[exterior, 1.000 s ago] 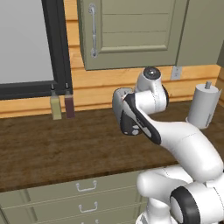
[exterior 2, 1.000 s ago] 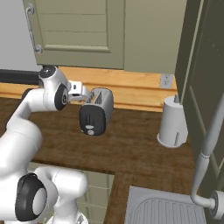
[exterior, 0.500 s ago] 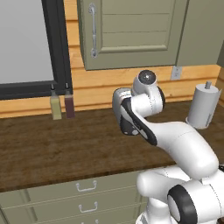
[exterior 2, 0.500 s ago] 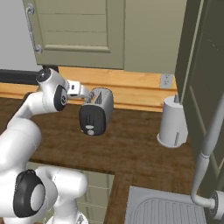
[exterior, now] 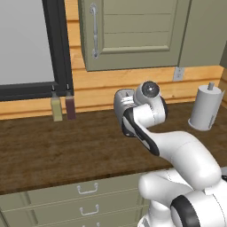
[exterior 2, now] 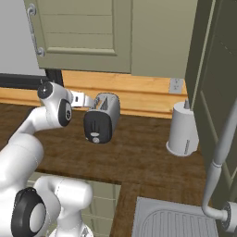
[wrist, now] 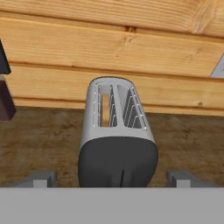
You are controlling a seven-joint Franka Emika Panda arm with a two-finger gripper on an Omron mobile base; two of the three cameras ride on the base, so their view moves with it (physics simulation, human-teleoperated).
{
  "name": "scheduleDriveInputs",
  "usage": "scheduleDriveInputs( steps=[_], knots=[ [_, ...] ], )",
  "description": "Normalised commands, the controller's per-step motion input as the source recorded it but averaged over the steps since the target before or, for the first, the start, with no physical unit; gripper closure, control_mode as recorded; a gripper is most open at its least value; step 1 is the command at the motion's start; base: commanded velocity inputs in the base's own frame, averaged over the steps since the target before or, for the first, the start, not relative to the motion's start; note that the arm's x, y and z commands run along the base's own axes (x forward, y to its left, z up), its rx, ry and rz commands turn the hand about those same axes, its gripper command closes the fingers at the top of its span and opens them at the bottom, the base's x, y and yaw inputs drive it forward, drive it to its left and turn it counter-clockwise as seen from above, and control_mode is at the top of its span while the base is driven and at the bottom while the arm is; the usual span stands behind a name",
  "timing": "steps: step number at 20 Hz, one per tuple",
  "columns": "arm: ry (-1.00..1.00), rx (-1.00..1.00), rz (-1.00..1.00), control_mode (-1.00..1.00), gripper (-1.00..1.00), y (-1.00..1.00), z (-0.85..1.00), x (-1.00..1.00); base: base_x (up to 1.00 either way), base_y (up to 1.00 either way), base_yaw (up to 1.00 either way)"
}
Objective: Start the toaster. Once the lever pops up, take the bread to the plate on the dining counter.
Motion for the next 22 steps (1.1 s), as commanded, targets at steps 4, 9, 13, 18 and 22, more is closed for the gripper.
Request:
scheduleDriveInputs(
  steps=[4, 9, 13, 18, 22],
  knots=[
    [0.0, 0.0, 0.0, -1.0, -1.0, 0.0, 0.0, 0.0, 0.0, 0.0, 0.0],
    [0.0, 0.0, 0.0, -1.0, -1.0, 0.0, 0.0, 0.0, 0.0, 0.0, 0.0],
    [0.0, 0.0, 0.0, -1.0, -1.0, 0.0, 0.0, 0.0, 0.0, 0.0, 0.0],
    [0.0, 0.0, 0.0, -1.0, -1.0, 0.0, 0.0, 0.0, 0.0, 0.0, 0.0],
    [0.0, 0.0, 0.0, -1.0, -1.0, 0.0, 0.0, 0.0, 0.0, 0.0, 0.0]
  ],
)
